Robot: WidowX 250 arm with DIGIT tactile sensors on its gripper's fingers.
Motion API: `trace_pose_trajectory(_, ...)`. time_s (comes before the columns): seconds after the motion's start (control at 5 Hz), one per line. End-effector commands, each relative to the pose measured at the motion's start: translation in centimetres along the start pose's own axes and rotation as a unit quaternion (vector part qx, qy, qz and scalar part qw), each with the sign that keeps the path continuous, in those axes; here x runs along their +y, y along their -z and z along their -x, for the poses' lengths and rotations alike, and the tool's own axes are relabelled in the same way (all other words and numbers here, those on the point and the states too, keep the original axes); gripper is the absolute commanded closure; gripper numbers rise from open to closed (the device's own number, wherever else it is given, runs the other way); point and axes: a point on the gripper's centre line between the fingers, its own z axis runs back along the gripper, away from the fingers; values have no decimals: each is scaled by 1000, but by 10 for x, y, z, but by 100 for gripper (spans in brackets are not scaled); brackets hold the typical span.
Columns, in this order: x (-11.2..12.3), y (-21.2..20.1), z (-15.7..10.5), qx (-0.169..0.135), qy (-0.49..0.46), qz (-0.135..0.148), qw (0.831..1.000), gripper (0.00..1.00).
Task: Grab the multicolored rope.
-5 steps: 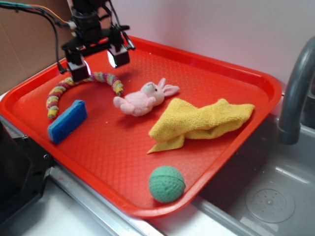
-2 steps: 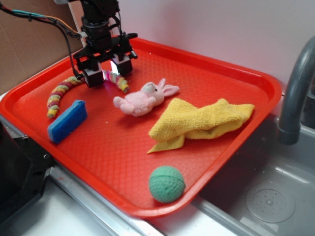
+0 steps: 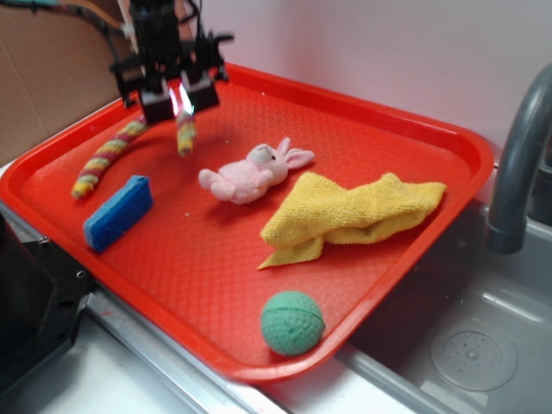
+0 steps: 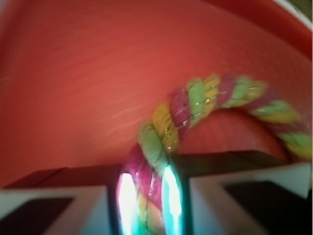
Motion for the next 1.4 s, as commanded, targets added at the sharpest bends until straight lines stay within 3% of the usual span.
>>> trace_pose_trajectory(0.0,-15,-92,16,-76,262,-22,962,100)
trace_pose_trajectory(0.2,-8,-122,17,-89,375,18,923,100)
trace_pose_trajectory(0.4,2,-148,19,-82,399,42,912,100)
trace_pose_trajectory(0.6,20,-162,20,-61,381,53,921,100)
trace_pose_trajectory(0.8,29,-145,16,-4,357,34,933,100)
trace_pose_trajectory(1.0,47,-145,20,15,318,38,947,100)
trace_pose_trajectory(1.2,48,-138,18,10,282,26,959,100)
